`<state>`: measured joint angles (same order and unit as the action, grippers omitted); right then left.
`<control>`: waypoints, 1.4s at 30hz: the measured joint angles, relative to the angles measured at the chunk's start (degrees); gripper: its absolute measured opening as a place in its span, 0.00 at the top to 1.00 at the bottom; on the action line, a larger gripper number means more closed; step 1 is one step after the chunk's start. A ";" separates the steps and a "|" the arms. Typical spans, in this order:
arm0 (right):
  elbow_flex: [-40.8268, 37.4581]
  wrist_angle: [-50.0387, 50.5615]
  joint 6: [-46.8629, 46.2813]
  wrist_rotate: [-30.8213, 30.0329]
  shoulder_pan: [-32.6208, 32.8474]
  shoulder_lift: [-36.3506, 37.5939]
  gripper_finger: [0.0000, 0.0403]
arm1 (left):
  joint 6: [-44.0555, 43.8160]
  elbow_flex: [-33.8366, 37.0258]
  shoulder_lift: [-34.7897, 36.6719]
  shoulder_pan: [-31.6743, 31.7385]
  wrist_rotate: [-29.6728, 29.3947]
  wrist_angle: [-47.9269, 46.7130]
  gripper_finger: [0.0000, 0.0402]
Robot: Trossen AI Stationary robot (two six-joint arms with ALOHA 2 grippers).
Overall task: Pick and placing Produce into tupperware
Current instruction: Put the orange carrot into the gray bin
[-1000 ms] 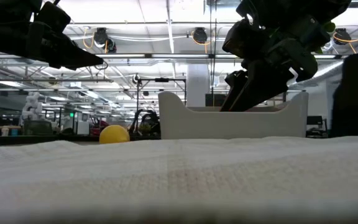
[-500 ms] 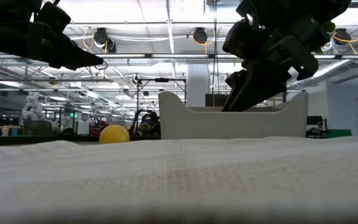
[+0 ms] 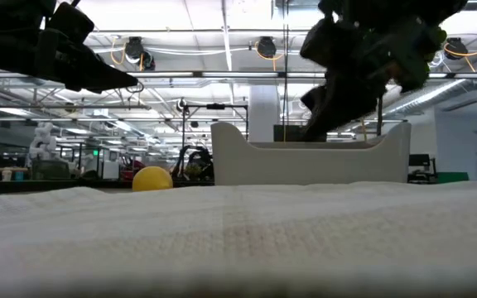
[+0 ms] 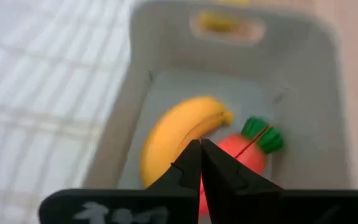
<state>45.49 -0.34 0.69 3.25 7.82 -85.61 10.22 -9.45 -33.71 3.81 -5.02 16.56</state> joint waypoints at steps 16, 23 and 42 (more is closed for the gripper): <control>0.01 7.31 -1.78 -4.11 0.03 9.45 1.00 | 0.07 0.02 0.00 0.00 -0.57 0.20 0.92; 8.00 16.98 -0.09 -10.78 0.01 11.07 1.00 | 0.04 0.02 -0.01 0.00 -0.57 0.28 0.92; 47.54 56.82 -4.76 -15.47 -2.08 -12.92 1.00 | -1.44 0.02 -0.02 0.00 -0.13 -0.03 0.92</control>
<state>93.03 56.48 -4.07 -12.23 5.74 -98.53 8.78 -9.43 -33.74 3.81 -5.15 16.52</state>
